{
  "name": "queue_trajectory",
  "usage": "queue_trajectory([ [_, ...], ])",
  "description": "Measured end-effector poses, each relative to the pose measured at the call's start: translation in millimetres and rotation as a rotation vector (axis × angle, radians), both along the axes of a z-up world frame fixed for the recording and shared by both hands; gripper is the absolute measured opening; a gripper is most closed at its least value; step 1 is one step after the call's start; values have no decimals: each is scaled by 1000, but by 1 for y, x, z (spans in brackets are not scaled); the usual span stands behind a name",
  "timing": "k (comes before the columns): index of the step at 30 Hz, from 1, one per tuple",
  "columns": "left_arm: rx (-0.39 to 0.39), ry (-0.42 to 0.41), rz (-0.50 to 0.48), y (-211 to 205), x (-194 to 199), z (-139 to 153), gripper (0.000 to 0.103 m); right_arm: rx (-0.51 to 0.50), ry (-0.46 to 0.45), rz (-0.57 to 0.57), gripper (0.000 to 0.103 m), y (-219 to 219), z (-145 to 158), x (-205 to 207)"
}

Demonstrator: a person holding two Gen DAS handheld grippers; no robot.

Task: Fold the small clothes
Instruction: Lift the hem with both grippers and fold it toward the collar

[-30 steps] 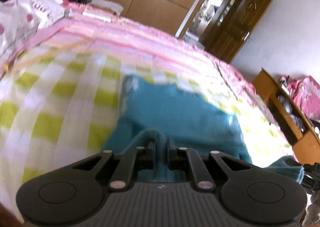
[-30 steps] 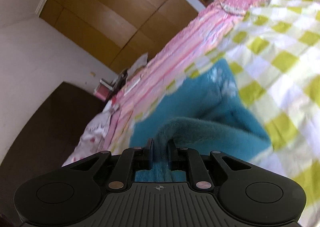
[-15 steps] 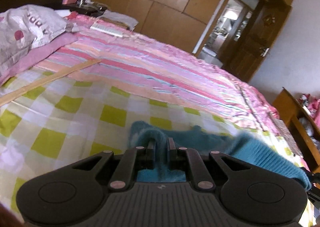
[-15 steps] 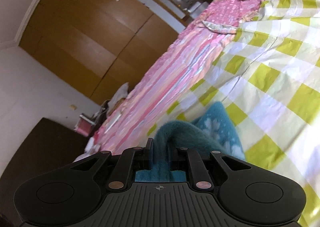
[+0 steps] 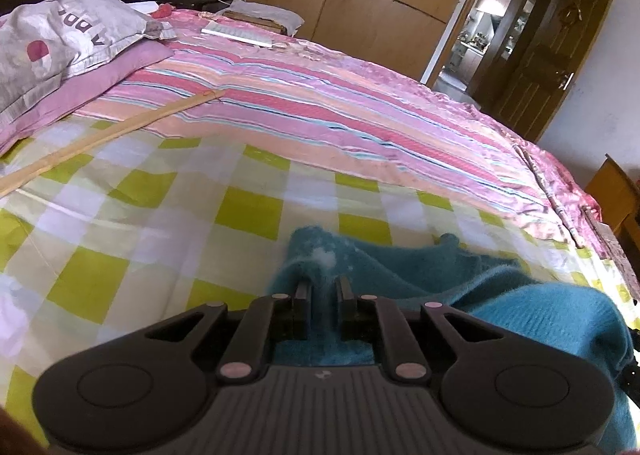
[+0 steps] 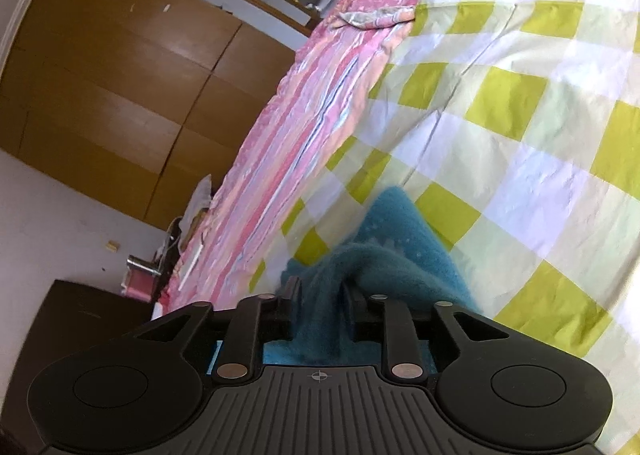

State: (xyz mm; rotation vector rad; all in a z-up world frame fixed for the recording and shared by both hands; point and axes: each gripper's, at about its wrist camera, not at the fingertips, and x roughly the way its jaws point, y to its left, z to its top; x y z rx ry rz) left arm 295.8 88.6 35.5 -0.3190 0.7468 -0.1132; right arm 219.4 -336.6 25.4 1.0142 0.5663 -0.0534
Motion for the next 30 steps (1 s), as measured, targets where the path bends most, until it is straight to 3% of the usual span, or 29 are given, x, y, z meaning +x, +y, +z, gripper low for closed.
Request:
queue_trajectory([
  [2, -3, 1, 11, -1, -1, 2, 20, 0, -14, 0, 29, -2, 2, 0],
  [6, -34, 17, 29, 2, 1, 4, 23, -39, -55, -32, 50, -7, 12, -4],
  [9, -69, 17, 32, 4, 2, 6, 26, -77, -74, -37, 51, -12, 19, -8],
  [14, -78, 11, 44, 1, 2, 9, 31, -306, -41, 13, 51, 0, 27, -7],
  [21, -80, 33, 40, 3, 8, 9, 32, -492, 33, 107, 50, 20, 20, 15],
  [23, -103, 40, 45, 6, 10, 10, 33, -568, 53, 132, 42, 27, 19, 19],
  [24, -119, 47, 52, 8, 11, 9, 33, -594, 66, 135, 31, 29, 19, 20],
  [27, -149, 56, 64, 11, 14, 9, 34, -610, 89, 125, 13, 25, 18, 17],
  [30, -136, 52, 76, 11, 15, 11, 37, -583, 100, 107, 11, 16, 17, 15],
])
